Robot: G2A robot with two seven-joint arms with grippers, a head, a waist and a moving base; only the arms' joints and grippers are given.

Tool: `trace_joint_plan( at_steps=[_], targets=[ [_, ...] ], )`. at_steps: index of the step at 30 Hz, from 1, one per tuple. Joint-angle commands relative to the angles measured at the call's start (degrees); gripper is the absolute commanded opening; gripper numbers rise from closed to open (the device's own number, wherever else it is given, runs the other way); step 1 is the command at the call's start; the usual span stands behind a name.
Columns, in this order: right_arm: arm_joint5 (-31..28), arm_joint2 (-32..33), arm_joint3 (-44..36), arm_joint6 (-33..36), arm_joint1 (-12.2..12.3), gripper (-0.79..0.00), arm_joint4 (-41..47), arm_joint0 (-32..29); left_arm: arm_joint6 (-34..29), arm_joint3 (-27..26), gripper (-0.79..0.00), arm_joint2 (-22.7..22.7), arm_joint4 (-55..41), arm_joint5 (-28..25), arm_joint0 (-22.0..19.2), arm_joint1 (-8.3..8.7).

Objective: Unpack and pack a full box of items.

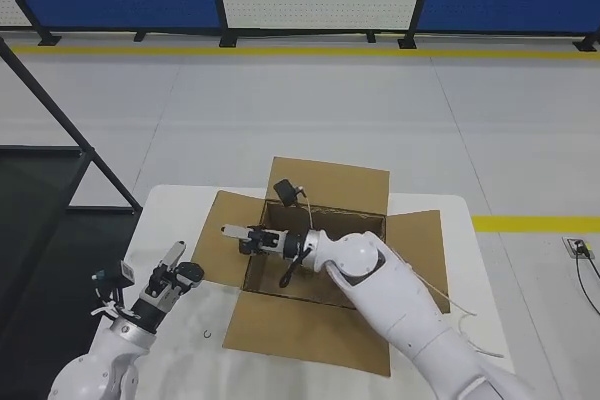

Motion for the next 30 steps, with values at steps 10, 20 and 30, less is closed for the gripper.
trace_joint_plan(
  at_steps=[10,20,30],
  targets=[
    [17.21,8.03,-20.11,7.71,5.92,0.0,-10.66,-10.95,0.23,-0.53,0.0,0.44,0.29,0.35,-0.01,0.3],
    [19.99,5.52,-17.6,6.95,5.24,0.0,-12.17,-9.74,0.55,-0.79,0.0,1.04,0.67,0.73,0.0,0.53],
    [18.33,4.46,-13.37,10.62,4.59,0.0,-10.14,-7.62,0.67,-1.06,0.0,1.21,0.82,0.84,0.23,0.79]
  ],
)
